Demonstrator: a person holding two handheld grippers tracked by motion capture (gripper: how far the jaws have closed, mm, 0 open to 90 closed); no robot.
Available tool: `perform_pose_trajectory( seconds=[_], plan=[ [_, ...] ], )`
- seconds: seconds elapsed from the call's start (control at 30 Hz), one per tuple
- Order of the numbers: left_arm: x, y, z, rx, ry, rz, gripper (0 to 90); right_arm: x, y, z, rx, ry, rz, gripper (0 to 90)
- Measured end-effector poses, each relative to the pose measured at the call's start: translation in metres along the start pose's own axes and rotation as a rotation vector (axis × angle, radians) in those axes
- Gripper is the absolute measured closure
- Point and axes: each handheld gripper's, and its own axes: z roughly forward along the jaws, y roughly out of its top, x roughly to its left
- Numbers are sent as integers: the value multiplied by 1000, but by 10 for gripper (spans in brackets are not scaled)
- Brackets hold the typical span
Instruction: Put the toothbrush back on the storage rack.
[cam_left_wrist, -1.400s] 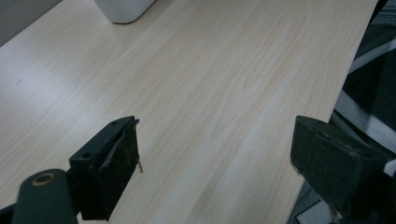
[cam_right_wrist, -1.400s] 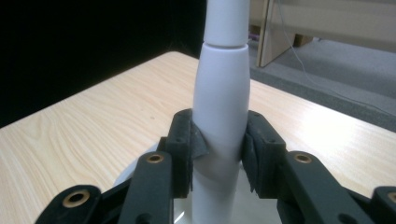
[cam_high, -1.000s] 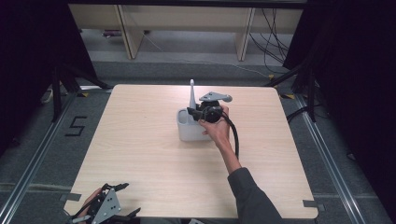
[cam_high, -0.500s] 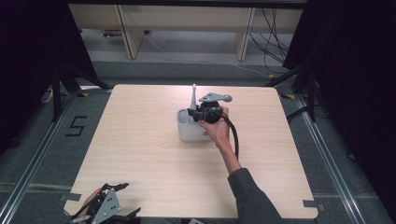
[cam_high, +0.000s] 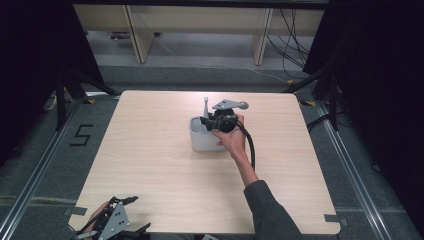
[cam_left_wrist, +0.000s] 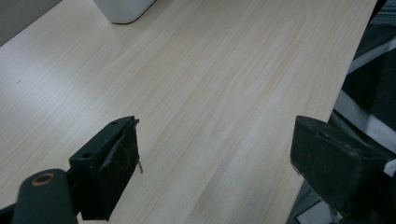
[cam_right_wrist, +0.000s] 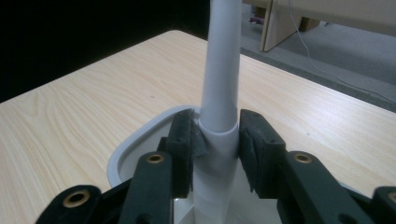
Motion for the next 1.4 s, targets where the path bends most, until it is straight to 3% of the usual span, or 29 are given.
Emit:
perform_pose_trajectory(
  seconds=[0.1,0.2,0.23,0.33,0.37,0.53,0.63,0.7,0.77,0.8,0.9,0.93,1.03,1.07,1.17,1.23,1.33,1.4],
  plan=[
    [0,0,0,-2,-3,1,149,2,-2,0,30,9,36,629],
    [0,0,0,0,0,-2,149,1,-2,1,26,10,42,581],
    [0,0,0,-1,-1,2,149,1,-2,1,1,10,47,578],
    [0,0,0,-3,-3,0,149,0,-1,0,21,18,12,563],
    [-2,0,1,-16,-2,-25,149,2,-1,0,11,18,29,546],
    [1,0,0,-2,2,14,149,3,1,-4,12,3,41,451],
    [0,0,0,-6,-5,-1,149,3,1,-7,2,15,49,405],
    [0,0,0,-3,-1,-1,149,2,1,-8,-5,32,38,399],
    [0,0,0,-7,-2,-4,149,5,2,-13,1,16,54,389],
    [0,0,0,-4,1,0,149,3,2,-15,-5,19,27,382],
    [-1,0,1,-18,0,-18,149,3,2,-19,-12,18,34,373],
    [0,0,1,-5,-12,-6,149,3,1,-21,-18,18,45,372],
    [0,0,1,-4,1,-5,149,2,0,-26,-23,27,20,360],
    [0,0,1,-4,0,-4,149,5,-1,-29,-20,23,48,356],
    [-2,-1,3,-29,-3,-26,149,6,-3,-38,-9,26,19,351],
    [-1,-1,2,-11,-1,-7,149,6,-4,-38,-18,35,16,350],
    [-3,-2,3,-22,-12,-37,149,10,-6,-45,-21,42,9,347],
    [-2,-1,3,-28,-14,-26,149,11,-7,-46,-33,42,11,347]
  ],
)
